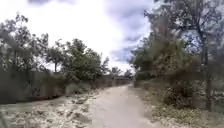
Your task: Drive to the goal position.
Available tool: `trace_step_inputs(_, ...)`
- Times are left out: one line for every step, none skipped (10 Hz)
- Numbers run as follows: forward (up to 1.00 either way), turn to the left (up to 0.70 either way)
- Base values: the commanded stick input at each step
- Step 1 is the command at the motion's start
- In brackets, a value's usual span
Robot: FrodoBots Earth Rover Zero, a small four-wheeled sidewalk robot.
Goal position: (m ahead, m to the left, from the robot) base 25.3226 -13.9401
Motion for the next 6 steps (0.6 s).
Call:
trace_step_inputs(0.85, 0.02)
trace_step_inputs(0.85, 0.18)
trace_step_inputs(0.85, 0.34)
trace_step_inputs(0.85, 0.34)
trace_step_inputs(0.85, 0.0)
trace_step_inputs(0.85, 0.0)
